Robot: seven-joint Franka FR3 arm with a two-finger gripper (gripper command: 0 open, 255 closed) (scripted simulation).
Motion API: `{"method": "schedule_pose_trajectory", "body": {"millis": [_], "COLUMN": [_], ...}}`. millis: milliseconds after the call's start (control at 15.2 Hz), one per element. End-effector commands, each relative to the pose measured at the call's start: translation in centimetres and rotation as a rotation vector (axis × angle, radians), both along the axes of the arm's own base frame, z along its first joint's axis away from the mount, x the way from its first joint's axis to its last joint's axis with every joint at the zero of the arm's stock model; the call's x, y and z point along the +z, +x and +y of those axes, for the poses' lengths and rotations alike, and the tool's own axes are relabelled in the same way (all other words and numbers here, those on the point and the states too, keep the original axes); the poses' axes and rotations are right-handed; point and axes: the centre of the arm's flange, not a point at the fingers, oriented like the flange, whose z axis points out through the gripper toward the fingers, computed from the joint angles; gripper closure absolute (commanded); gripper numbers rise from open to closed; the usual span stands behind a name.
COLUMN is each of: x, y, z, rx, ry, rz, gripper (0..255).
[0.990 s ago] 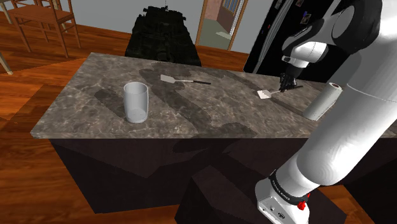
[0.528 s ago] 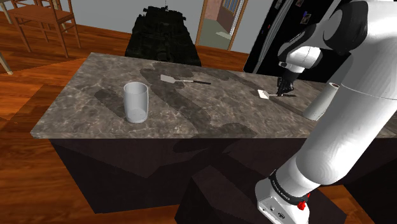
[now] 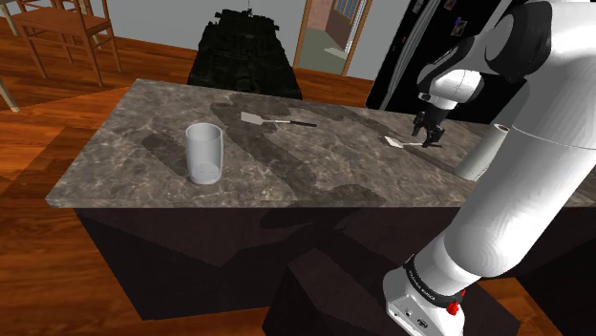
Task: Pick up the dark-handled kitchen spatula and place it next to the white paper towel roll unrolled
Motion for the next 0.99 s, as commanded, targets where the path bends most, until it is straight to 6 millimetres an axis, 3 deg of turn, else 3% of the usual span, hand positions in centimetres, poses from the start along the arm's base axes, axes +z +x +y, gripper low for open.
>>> {"method": "schedule_pose_trajectory", "body": {"millis": [0, 132, 396, 924], "x": [0.0, 0.0, 5.0, 5.0], "y": [0.0, 0.0, 0.1, 0.1], "z": [0.0, 0.0, 0.3, 0.3], "rx": [0.0, 0.0, 0.0, 0.0], "ry": [0.0, 0.0, 0.0, 0.0], "rz": [0.0, 0.0, 0.0, 0.0], "gripper": [0, 0, 0, 0]}}
